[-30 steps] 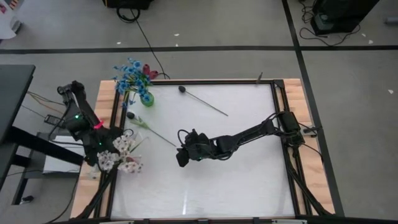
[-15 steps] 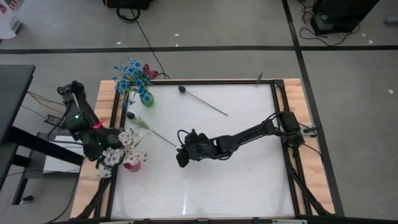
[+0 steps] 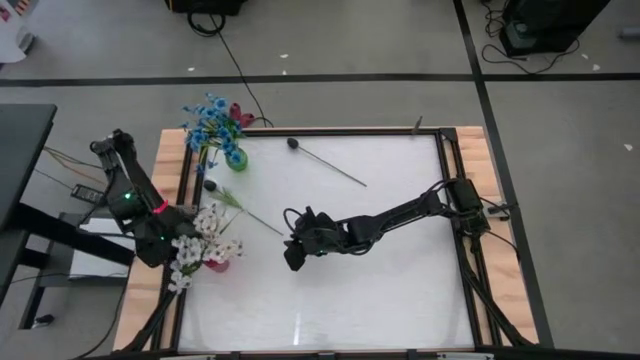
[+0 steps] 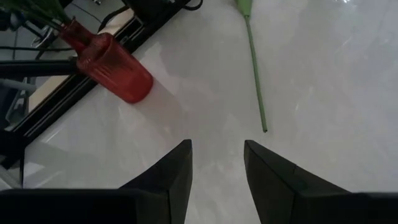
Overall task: Sort flowers into vase by color
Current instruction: Put the right black tulip into the red vase
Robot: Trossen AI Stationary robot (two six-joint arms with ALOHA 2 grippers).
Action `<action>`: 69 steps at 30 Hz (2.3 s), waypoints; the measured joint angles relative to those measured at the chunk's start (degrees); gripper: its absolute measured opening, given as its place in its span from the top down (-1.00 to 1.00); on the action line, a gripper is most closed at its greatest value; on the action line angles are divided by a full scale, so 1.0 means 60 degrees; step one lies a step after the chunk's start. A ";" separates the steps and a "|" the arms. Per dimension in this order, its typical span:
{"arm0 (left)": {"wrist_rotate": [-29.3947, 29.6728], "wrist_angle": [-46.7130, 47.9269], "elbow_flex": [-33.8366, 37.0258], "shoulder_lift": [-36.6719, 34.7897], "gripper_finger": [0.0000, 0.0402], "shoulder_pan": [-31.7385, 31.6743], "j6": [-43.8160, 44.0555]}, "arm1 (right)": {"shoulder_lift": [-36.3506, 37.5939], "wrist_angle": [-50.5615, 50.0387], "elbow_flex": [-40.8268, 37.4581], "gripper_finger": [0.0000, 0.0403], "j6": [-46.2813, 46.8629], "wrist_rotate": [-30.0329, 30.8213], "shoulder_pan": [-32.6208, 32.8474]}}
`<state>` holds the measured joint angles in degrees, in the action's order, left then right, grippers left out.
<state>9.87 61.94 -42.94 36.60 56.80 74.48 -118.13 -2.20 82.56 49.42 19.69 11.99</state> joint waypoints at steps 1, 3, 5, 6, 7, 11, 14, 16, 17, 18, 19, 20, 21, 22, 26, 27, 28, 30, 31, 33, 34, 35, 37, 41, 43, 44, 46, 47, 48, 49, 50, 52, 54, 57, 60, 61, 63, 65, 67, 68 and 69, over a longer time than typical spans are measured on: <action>0.0000 -0.0173 0.0000 0.0053 0.78 0.0000 -0.0021 | 0.0000 0.0000 0.0000 0.24 -0.0014 -0.0045 -0.0010; 0.0001 -0.0412 0.0000 0.0099 0.78 0.0000 -0.0038 | 0.0000 0.0004 0.0000 0.24 -0.0044 -0.0140 -0.0041; -0.0030 -0.0555 0.0000 0.0064 0.78 0.0000 0.0021 | 0.0000 0.0062 0.0000 0.24 -0.0092 -0.0296 -0.0079; -0.0115 -0.0646 -0.0014 0.0027 0.78 0.0000 0.0094 | 0.0000 0.0129 0.0000 0.24 -0.0094 -0.0360 -0.0092; -0.0253 -0.0659 -0.0076 0.0006 0.78 0.0000 0.0124 | 0.0000 0.0218 0.0000 0.24 -0.0123 -0.0438 -0.0107; -0.0970 -0.0429 -0.0603 -0.0055 0.78 0.0004 -0.0241 | 0.0000 0.0937 0.0000 0.24 -0.0491 -0.0585 -0.0140; -0.1309 0.0065 -0.1233 -0.0054 0.78 0.0008 -0.0804 | 0.0006 0.1546 0.0000 0.23 -0.0826 -0.0686 -0.0202; -0.1643 0.0413 -0.1698 -0.0054 0.78 0.0009 -0.1219 | 0.0007 0.1697 0.0004 0.21 -0.0968 -0.0922 -0.0292; -0.1889 0.0590 -0.1954 -0.0054 0.76 0.0011 -0.1423 | 0.0007 0.1695 0.0004 0.19 -0.1017 -0.1042 -0.0346; -0.2110 0.0694 -0.2213 -0.0049 0.73 0.0011 -0.1576 | 0.0007 0.1677 0.0004 0.17 -0.1047 -0.1156 -0.0397; -0.2266 0.0750 -0.2474 -0.0051 0.69 0.0011 -0.1610 | 0.0007 0.1665 0.0004 0.16 -0.1058 -0.1283 -0.0438; -0.2334 0.0803 -0.2750 -0.0053 0.64 0.0011 -0.1613 | 0.0007 0.1668 0.0004 0.14 -0.1058 -0.1350 -0.0481; -0.2342 0.0821 -0.3056 -0.0054 0.59 0.0011 -0.1618 | 0.0007 0.1684 0.0004 0.13 -0.1062 -0.1439 -0.0510; -0.2342 0.0795 -0.3365 -0.0054 0.52 0.0008 -0.1621 | 0.0007 0.1713 0.0004 0.13 -0.1085 -0.1496 -0.0532; -0.2290 0.1184 -0.4644 -0.0054 0.25 0.0007 -0.1577 | 0.0007 0.1750 0.0004 0.12 -0.1095 -0.1471 -0.0564; -0.2248 0.1388 -0.4957 -0.0058 0.19 0.0007 -0.1559 | 0.0007 0.1789 0.0004 0.12 -0.1095 -0.1363 -0.0564; -0.2136 0.1577 -0.5282 -0.0065 0.14 0.0007 -0.1552 | 0.0022 0.1783 0.0004 0.12 -0.1094 -0.1196 -0.0571; -0.1664 0.1858 -0.5900 -0.0059 0.08 0.0007 -0.1604 | 0.0061 0.1675 0.0004 0.12 -0.1015 -0.0743 -0.0627; -0.1330 0.1974 -0.6180 -0.0061 0.07 0.0007 -0.1737 | 0.0068 0.1601 0.0004 0.12 -0.0930 -0.0500 -0.0681; -0.0466 0.2182 -0.6710 -0.0060 0.06 0.0005 -0.2302 | 0.0117 0.1293 0.0004 0.12 -0.0773 -0.0179 -0.0840; 0.0080 0.2269 -0.6936 -0.0065 0.07 0.0000 -0.2640 | 0.0128 0.1159 0.0004 0.12 -0.0757 -0.0088 -0.0944; 0.0625 0.2377 -0.7131 -0.0065 0.08 0.0000 -0.3056 | 0.0135 0.0965 0.0004 0.12 -0.0754 -0.0041 -0.1060; 0.1872 0.2423 -0.7423 -0.0065 0.11 0.0000 -0.3767 | 0.0138 0.0517 0.0004 0.12 -0.0759 -0.0073 -0.1326; 0.4801 0.2352 -0.7793 -0.0058 0.16 0.0000 -0.4845 | 0.0138 -0.0297 0.0004 0.12 -0.0777 -0.0458 -0.1983; 0.6152 0.2311 -0.7853 -0.0058 0.18 0.0000 -0.5431 | 0.0138 -0.0744 0.0004 0.12 -0.0993 -0.0785 -0.2380; 0.6682 0.2232 -0.7860 -0.0058 0.19 0.0000 -0.5721 | 0.0138 -0.0987 0.0004 0.12 -0.1125 -0.0966 -0.2608; 0.7566 0.2054 -0.7861 -0.0058 0.20 0.0000 -0.6248 | 0.0138 -0.1426 0.0004 0.12 -0.1444 -0.1259 -0.3072; 0.7922 0.1988 -0.7861 -0.0058 0.20 0.0000 -0.6457 | 0.0138 -0.1629 0.0004 0.12 -0.1697 -0.1348 -0.3319; 0.8286 0.1883 -0.7861 -0.0058 0.20 0.0000 -0.6656 | 0.0138 -0.1868 0.0004 0.12 -0.1965 -0.1409 -0.3562; 0.8638 0.1750 -0.7861 -0.0058 0.20 0.0000 -0.6753 | 0.0138 -0.2109 0.0004 0.12 -0.2245 -0.1456 -0.3822; 0.9006 0.1575 -0.7858 -0.0054 0.20 0.0000 -0.6790 | 0.0138 -0.2318 0.0004 0.12 -0.2509 -0.1493 -0.4098; 0.9707 0.1098 -0.7859 -0.0052 0.20 0.0000 -0.6735 | 0.0138 -0.2771 0.0064 0.12 -0.2970 -0.1617 -0.4644; 1.0198 0.0645 -0.7860 -0.0039 0.21 0.0000 -0.6707 | 0.0101 -0.3161 0.0239 0.12 -0.3381 -0.1775 -0.5175; 1.0640 0.0326 -0.7860 0.0026 0.21 0.0000 -0.6699 | 0.0038 -0.3686 0.0552 0.12 -0.4158 -0.1980 -0.5891; 1.1076 0.0327 -0.7850 0.0100 0.21 0.0000 -0.6621 | 0.0022 -0.3879 0.0711 0.12 -0.4989 -0.2187 -0.6481; 1.1283 0.0339 -0.7850 0.0117 0.21 0.0000 -0.6572 | 0.0022 -0.4010 0.0747 0.12 -0.5239 -0.2343 -0.6679; 1.1665 0.0324 -0.7850 0.0128 0.21 0.0000 -0.6542 | 0.0020 -0.4109 0.0758 0.12 -0.5619 -0.2804 -0.7010; 1.1950 0.0316 -0.7850 0.0131 0.21 0.0000 -0.6426 | 0.0004 -0.4142 0.0758 0.12 -0.6054 -0.3326 -0.7259; 1.2178 0.0319 -0.7850 0.0135 0.21 0.0000 -0.6264 | 0.0004 -0.4187 0.0758 0.12 -0.6463 -0.3631 -0.7399; 1.2221 0.0312 -0.7850 0.0135 0.21 0.0000 -0.6199 | 0.0004 -0.4243 0.0761 0.12 -0.6658 -0.3798 -0.7427; 1.2263 0.0319 -0.7850 0.0143 0.21 0.0000 -0.6145 | 0.0007 -0.4345 0.0761 0.12 -0.6798 -0.4026 -0.7441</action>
<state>83.44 63.85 -90.04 37.46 56.80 37.61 -118.09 -28.27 87.13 8.63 -4.46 -32.66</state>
